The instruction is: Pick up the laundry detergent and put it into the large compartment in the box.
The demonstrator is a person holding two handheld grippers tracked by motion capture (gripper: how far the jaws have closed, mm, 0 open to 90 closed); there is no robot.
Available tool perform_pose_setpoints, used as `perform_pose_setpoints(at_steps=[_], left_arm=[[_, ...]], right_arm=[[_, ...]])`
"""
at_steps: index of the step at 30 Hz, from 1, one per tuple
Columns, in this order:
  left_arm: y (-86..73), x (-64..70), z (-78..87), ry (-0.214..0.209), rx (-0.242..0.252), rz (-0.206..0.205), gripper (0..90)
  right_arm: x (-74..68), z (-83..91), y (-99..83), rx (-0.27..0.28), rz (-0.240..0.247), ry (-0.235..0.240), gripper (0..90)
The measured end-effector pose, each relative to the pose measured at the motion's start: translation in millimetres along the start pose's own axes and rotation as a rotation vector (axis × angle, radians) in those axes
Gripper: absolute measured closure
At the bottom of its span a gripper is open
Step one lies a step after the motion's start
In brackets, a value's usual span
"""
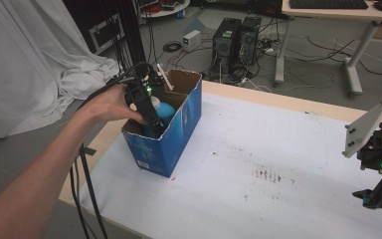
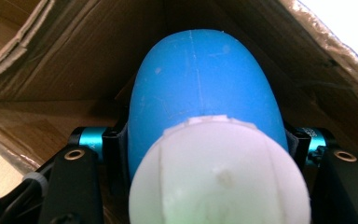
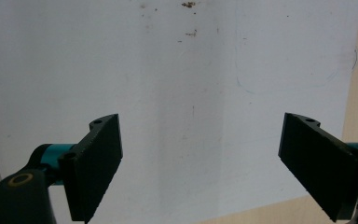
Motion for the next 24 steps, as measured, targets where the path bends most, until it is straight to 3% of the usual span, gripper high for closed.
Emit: perform_pose_setpoints(at_steps=[12, 17, 24], left_arm=[[0.6, 0.9, 0.0, 0.002, -0.006, -0.014, 36.9], [1.4, 2.3, -1.6, -0.007, -0.008, 0.012, 35.7], [3.8, 2.3, -0.8, -0.011, -0.011, 0.008, 32.2]], right_arm=[[0.3, -1.2, 0.5, 0.001, 0.005, 0.006, 12.6], [-0.1, -1.8, 1.5, 0.003, 0.005, 0.007, 12.6], [0.0, -1.5, 0.8, 0.003, 0.006, 0.007, 12.6]])
Point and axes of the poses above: each handheld gripper's, and its own axes: z roughly backward along the jaws, y roughly out of its top, x roughly to its right, the point moved 7 cm from there along -z, roughly forward along the jaws, and after that the axes turned 4 degrees about -z, right-handed, at the moved point
